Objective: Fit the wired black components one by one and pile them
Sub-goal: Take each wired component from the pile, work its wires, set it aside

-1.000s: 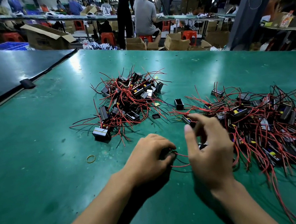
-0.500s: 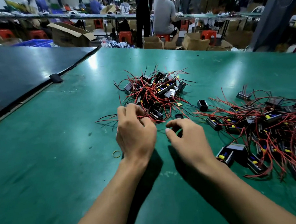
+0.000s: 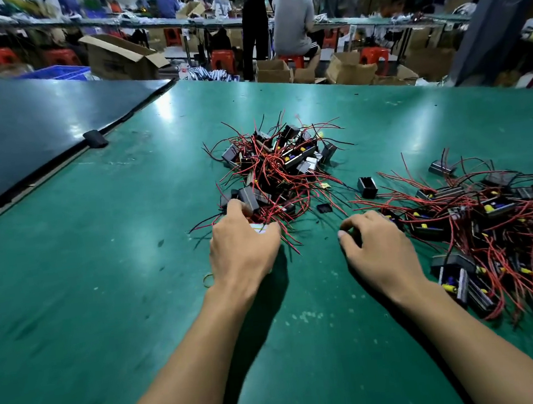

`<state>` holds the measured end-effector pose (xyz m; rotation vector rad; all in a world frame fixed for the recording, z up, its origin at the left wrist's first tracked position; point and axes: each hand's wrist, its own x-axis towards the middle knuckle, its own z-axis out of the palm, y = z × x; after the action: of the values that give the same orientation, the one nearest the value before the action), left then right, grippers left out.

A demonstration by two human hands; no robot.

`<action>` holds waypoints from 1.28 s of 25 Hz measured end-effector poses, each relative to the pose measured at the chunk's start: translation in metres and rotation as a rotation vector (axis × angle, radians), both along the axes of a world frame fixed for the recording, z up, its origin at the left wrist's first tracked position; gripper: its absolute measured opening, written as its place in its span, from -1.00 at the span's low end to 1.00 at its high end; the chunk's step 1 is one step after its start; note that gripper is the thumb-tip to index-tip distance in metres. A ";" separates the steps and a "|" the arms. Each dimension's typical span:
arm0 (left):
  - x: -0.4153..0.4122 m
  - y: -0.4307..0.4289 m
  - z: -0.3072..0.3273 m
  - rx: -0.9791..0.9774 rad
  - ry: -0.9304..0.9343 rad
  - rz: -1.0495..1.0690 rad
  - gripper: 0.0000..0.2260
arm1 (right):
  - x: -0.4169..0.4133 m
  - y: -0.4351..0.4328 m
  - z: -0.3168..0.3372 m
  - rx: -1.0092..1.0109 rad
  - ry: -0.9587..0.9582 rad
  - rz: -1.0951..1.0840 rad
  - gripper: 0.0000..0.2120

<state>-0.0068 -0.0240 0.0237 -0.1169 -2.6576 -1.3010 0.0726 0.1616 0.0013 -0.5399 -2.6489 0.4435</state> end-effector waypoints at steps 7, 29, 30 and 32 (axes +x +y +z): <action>0.049 0.032 0.004 0.249 0.200 -0.255 -0.71 | 0.002 -0.006 0.001 -0.128 0.139 0.041 -0.85; 0.074 0.037 0.001 -0.394 0.503 -0.532 -0.87 | -0.089 -0.073 0.063 -0.179 -0.291 0.259 -0.52; 0.071 0.035 -0.001 -0.378 0.513 -0.525 -0.82 | -0.092 -0.074 0.061 -0.184 -0.284 0.237 -0.59; 0.068 0.036 -0.005 -0.458 0.478 -0.499 -0.60 | -0.094 -0.075 0.065 -0.280 -0.239 0.216 -0.72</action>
<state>0.0613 0.0122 0.0190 -1.0608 -2.5074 -0.6070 -0.0210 0.0868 0.0665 -0.4108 -2.9075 0.8748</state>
